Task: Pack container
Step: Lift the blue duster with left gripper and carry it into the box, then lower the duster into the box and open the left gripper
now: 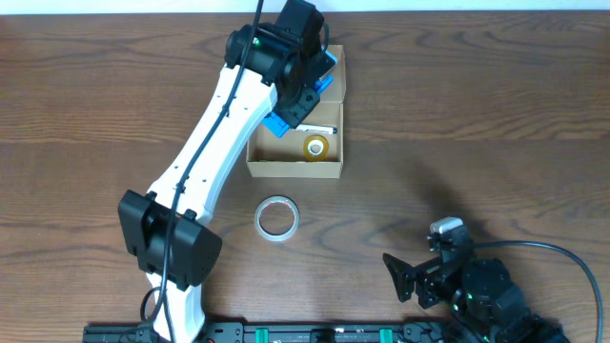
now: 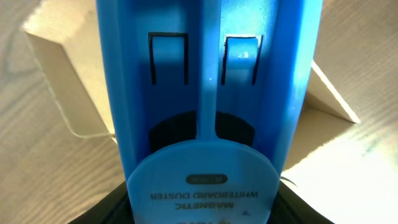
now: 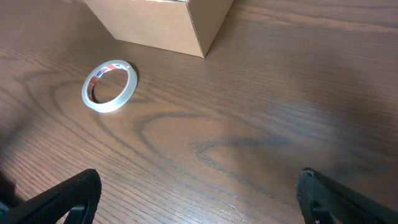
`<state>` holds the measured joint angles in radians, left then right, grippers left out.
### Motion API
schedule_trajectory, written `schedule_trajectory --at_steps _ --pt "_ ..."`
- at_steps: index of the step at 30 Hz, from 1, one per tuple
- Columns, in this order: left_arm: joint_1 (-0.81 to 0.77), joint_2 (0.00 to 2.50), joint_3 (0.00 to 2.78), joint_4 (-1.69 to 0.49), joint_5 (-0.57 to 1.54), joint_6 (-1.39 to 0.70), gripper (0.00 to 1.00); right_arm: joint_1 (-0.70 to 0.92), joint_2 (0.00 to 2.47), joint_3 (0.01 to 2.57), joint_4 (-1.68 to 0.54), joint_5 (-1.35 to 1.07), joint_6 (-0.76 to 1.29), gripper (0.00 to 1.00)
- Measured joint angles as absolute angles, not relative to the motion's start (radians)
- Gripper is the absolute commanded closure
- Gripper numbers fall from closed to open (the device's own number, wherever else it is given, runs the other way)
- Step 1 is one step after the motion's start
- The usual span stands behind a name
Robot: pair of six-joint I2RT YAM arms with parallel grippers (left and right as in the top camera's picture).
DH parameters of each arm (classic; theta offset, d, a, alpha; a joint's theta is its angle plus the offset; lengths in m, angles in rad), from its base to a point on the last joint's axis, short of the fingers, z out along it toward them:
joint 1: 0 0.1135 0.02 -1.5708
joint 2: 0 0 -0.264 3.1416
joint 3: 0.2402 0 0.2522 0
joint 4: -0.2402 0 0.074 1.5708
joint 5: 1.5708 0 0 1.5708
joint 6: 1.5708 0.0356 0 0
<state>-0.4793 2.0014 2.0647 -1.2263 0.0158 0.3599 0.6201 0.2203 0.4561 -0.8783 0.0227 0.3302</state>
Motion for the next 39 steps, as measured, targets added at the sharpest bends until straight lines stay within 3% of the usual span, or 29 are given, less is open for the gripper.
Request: schedule_trajectory --at_steps 18,33,39 --pt "-0.476 2.001 1.827 -1.046 0.027 0.383 0.53 0.620 0.220 0.456 -0.879 0.023 0.330 0.01" --pt "-0.478 2.001 1.806 -1.036 0.084 0.390 0.52 0.620 0.220 0.456 -0.878 0.023 0.330 0.01" --pt "-0.479 2.005 1.802 -1.044 0.100 0.394 0.42 0.620 0.220 0.456 -0.878 0.023 0.330 0.01"
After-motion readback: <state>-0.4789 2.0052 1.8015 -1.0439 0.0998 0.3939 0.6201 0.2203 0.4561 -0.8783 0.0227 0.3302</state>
